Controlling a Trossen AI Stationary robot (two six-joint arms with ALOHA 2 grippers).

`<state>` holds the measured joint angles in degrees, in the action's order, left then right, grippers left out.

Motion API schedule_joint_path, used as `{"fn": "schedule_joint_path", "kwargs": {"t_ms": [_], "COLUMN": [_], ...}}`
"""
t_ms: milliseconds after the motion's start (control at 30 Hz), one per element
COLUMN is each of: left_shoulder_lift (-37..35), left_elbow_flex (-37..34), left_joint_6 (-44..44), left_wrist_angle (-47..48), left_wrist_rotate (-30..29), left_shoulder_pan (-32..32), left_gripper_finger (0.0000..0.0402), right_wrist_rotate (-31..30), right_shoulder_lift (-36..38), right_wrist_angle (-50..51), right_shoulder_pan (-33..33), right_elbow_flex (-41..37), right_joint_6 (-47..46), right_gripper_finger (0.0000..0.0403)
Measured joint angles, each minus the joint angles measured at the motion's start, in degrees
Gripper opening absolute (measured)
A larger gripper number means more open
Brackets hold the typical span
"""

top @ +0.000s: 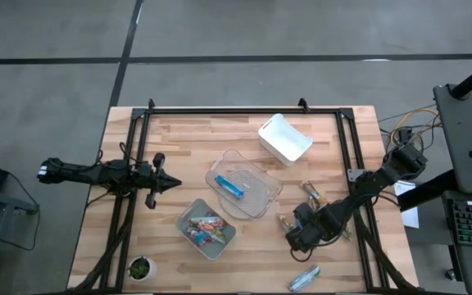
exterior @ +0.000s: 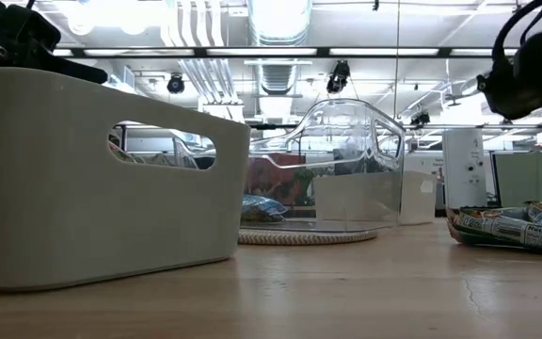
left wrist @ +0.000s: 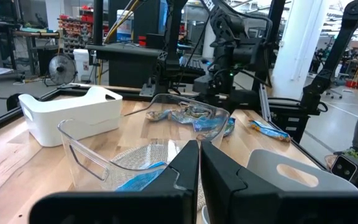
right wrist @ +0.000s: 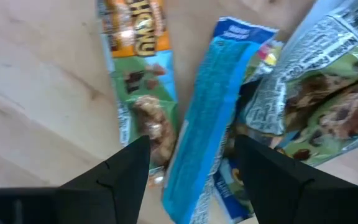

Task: Pick and place Granola Bars by type
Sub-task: Put the blue granola bar into the transparent bin

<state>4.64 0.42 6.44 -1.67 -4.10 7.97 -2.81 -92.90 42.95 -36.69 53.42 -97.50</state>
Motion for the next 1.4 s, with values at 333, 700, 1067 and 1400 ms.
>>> {"fn": "schedule_joint_path", "kwargs": {"t_ms": [333,700,1067,1400], "left_shoulder_lift": [0.02,0.02,0.01,0.00], "left_elbow_flex": [0.00,0.01,0.00,0.00], "left_joint_6": [0.00,0.00,0.01,0.00], "left_wrist_angle": [0.00,0.00,0.00,0.00], "left_wrist_rotate": [0.02,0.02,0.02,0.01], "left_shoulder_pan": [0.00,0.00,0.00,0.01], "left_gripper_finger": [0.0000,0.0000,0.0000,0.0000], "right_wrist_rotate": [-0.17,-0.22,-0.33,-0.30], "right_shoulder_lift": [0.00,0.00,0.00,0.00], "right_wrist_angle": [-0.10,-4.66,-5.09,-4.77], "right_shoulder_pan": [0.54,1.18,1.29,1.27], "right_elbow_flex": [-1.10,-4.40,-4.91,-4.91], "right_joint_6": [-0.06,-0.06,-0.22,-0.06], "right_gripper_finger": [0.0219,0.0219,0.0219,0.0167]}}
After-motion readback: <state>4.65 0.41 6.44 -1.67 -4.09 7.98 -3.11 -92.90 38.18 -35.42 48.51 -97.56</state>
